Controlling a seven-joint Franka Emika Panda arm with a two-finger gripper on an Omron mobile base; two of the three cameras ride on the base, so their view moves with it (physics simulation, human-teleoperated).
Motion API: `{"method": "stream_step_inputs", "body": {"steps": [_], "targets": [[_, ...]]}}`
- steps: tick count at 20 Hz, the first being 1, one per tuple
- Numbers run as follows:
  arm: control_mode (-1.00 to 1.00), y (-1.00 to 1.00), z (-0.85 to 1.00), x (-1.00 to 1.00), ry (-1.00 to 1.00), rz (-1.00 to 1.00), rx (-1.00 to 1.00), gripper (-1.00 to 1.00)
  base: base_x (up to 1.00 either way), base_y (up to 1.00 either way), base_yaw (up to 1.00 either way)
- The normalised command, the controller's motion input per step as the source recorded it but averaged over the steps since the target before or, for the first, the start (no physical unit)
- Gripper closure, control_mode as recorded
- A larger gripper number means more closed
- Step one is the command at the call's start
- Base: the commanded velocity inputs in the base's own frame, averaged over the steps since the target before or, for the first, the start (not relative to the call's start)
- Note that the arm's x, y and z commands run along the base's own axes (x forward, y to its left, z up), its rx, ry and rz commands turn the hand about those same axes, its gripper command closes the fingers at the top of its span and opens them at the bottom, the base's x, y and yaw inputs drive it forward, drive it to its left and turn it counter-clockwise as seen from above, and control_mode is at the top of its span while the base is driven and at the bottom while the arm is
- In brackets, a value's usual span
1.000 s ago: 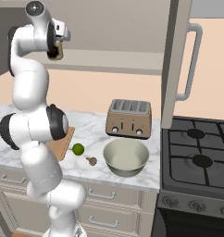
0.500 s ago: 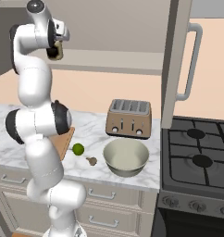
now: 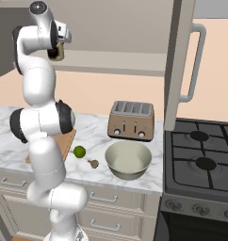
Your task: Open the cabinet. Place the bowl and condiment on the counter. Then place the lime and garlic on the cutting board.
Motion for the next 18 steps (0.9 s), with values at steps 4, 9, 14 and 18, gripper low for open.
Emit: {"method": "stream_step_inputs", "body": {"steps": [4,9,14,18], "targets": [[-1.00,0.01,0.00,0.15,0.02,0.00,0.00,-1.00,0.00,0.00,0.00],[-1.00,0.05,0.00,0.00,0.09,0.00,0.00,1.00,0.00,0.00,0.00],[-1.00,0.00,0.00,0.00,0.01,0.00,0.00,1.00,0.00,0.00,0.00],[-1.00,-0.06,0.00,-0.11,-0.08,0.00,0.00,1.00,0.00,0.00,0.00]]}}
